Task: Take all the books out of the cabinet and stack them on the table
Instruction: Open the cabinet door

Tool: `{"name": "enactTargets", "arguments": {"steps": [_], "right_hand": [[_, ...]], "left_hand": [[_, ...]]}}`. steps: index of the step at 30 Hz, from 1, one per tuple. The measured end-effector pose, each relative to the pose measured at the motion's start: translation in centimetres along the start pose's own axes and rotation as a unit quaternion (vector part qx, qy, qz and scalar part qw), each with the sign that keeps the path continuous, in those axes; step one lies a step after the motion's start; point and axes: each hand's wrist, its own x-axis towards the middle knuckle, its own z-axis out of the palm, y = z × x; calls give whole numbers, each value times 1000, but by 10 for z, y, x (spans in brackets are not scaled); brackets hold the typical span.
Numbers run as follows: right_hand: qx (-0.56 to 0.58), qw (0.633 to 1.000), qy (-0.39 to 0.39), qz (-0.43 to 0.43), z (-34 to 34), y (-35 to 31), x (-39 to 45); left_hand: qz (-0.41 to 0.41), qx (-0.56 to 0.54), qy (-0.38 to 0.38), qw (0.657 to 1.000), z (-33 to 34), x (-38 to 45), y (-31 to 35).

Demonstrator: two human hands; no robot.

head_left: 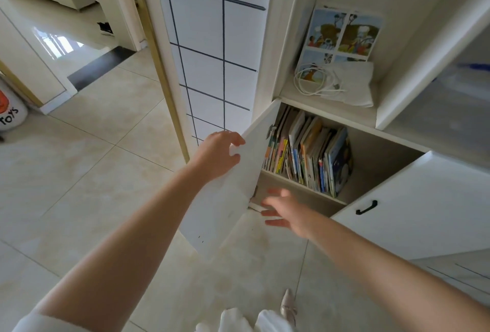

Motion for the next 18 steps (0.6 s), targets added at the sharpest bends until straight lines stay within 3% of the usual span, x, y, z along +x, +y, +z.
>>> {"name": "enactTargets", "arguments": {"steps": [7, 13, 18], "right_hand": [[-27, 995, 85, 36, -128, -3, 32], [-80, 990, 106, 57, -206, -24, 81], [-55, 990, 120, 51, -247, -34, 141]], "left_hand": [[21, -16, -32, 999, 57, 16, 53], [-90, -96, -85, 988, 150, 51, 79], [-183, -206, -77, 958, 233, 78, 93]]}}
